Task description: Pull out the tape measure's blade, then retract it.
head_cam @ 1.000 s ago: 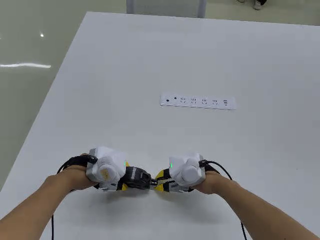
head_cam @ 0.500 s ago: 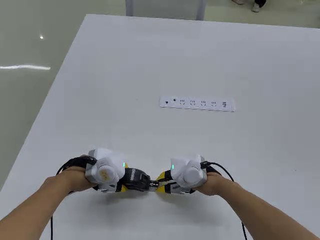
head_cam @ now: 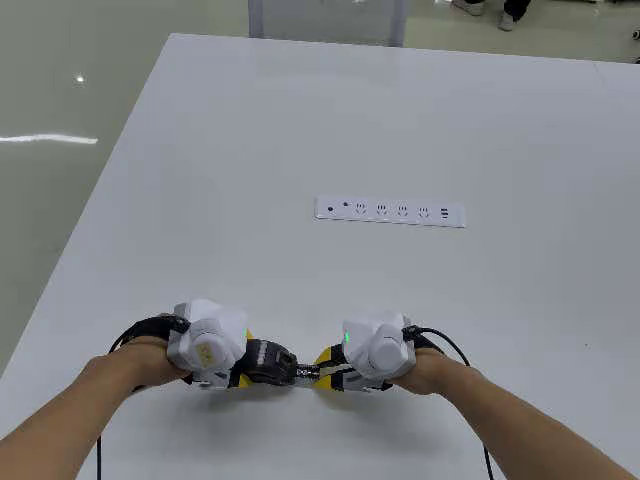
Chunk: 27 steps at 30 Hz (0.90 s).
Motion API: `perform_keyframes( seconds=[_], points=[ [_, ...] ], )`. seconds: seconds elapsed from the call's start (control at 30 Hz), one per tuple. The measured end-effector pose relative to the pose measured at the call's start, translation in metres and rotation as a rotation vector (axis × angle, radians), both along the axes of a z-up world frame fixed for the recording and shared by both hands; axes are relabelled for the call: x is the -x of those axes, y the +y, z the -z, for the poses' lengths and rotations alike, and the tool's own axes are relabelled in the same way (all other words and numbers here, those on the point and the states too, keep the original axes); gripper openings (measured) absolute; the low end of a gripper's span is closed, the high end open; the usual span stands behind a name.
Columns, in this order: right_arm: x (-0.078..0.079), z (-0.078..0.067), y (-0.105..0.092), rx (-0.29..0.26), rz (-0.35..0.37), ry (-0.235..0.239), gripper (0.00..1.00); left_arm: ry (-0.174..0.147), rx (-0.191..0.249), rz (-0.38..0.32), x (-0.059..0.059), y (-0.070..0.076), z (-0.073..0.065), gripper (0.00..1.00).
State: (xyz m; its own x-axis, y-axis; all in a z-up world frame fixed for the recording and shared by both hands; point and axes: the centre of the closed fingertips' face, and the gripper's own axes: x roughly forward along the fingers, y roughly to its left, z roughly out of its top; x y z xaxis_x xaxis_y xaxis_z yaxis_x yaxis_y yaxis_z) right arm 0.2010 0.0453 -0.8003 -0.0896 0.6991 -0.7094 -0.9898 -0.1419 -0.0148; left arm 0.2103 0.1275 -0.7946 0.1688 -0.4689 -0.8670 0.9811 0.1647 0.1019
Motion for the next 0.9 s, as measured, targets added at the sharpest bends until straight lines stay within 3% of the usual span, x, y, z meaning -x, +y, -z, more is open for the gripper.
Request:
perform_keyframes(
  seconds=[0.9],
  points=[
    [-0.001,-0.001,-0.016,0.015,0.001,-0.002,0.12,0.004,0.003,-0.009,0.001,-0.002,-0.002,0.28]
  ],
)
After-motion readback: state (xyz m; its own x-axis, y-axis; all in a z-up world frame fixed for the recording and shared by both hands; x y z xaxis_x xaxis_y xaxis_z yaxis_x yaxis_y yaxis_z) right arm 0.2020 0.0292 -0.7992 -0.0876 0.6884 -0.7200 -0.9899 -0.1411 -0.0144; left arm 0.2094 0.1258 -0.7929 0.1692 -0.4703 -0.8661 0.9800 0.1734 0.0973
